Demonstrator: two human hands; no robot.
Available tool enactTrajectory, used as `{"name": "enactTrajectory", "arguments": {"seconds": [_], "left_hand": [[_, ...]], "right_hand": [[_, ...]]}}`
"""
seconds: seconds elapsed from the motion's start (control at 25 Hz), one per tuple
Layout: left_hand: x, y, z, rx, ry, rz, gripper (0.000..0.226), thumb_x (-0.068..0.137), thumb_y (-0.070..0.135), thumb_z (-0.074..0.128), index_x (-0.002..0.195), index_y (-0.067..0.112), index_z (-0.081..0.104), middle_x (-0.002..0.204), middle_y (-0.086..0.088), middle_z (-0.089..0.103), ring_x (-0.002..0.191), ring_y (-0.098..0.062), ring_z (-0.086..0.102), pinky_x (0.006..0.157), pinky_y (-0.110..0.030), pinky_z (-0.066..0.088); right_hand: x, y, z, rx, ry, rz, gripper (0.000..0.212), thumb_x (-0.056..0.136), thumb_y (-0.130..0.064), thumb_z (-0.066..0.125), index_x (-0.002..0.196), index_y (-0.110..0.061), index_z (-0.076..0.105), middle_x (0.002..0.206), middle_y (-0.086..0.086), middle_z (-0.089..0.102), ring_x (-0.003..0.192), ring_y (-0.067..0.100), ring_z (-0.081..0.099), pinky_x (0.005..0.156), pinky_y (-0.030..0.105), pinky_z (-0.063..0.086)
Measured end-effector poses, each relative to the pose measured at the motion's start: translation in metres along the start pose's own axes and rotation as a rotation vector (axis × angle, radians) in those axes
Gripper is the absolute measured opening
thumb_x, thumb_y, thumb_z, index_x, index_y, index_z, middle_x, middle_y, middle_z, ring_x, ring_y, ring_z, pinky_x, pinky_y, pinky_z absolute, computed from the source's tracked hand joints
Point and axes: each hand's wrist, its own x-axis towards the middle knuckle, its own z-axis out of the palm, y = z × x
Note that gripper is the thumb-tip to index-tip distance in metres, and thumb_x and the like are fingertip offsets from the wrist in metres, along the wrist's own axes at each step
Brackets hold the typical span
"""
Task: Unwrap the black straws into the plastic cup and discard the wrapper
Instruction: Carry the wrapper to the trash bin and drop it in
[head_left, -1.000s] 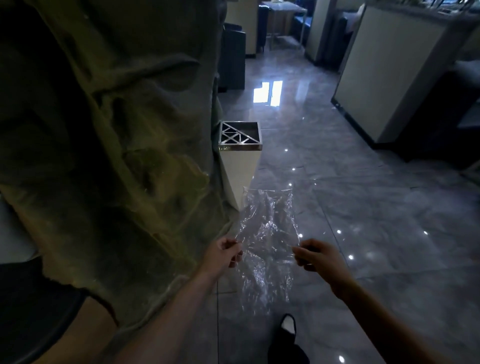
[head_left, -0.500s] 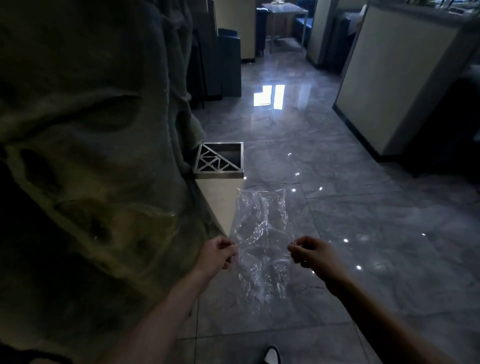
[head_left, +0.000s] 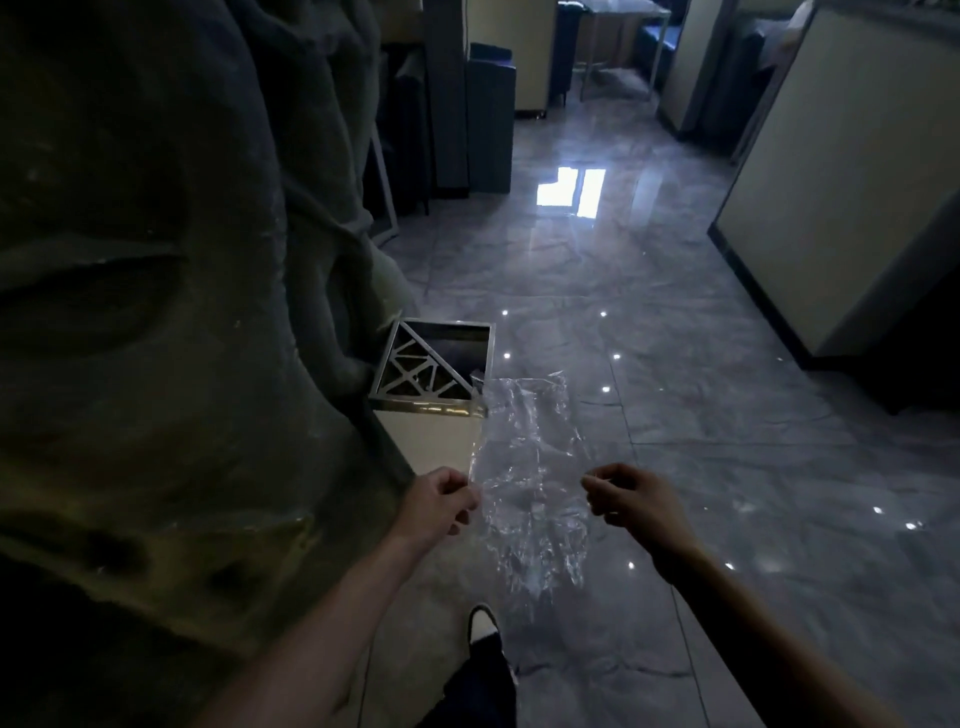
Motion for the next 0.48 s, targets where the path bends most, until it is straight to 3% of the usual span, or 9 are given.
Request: {"name": "enactTrajectory", "arguments": {"seconds": [0.2,0.32,0.48], "left_hand": [[0.092,0.031,-0.014,-0.049,0.023,-0.076,0.008,0.09,0.016,0.065,0.082,0.015,0.067,0.064,0.003,0.07,0.048,-0.002,0.061,0.052,-0.02,0.049],[0.133,0.048,-0.022,-0.069,0.041,-0.103,0.008,0.09,0.013,0.064,0.084,0.014,0.068,0.067,0.002,0.069,0.053,-0.007,0.061,0.056,-0.023,0.05],[0.165,0.056,-0.031,-0.103,0.09,-0.15,0.012,0.092,0.013,0.06,0.092,0.004,0.069,0.073,-0.003,0.067,0.058,-0.012,0.058,0.057,-0.025,0.047]], "right_hand": [[0.106,-0.043,0.011,-0.103,-0.035,-0.003,0.008,0.086,-0.02,0.069,0.091,-0.015,0.073,0.078,0.008,0.074,0.064,0.012,0.066,0.059,0.023,0.051],[0.158,-0.063,0.014,-0.127,-0.052,0.002,0.009,0.085,-0.02,0.069,0.091,-0.015,0.073,0.077,0.007,0.074,0.06,0.008,0.065,0.058,0.022,0.05],[0.223,-0.08,0.025,-0.185,-0.159,0.014,0.009,0.087,-0.019,0.066,0.095,-0.019,0.072,0.08,0.005,0.074,0.067,0.016,0.066,0.061,0.027,0.051]]}}
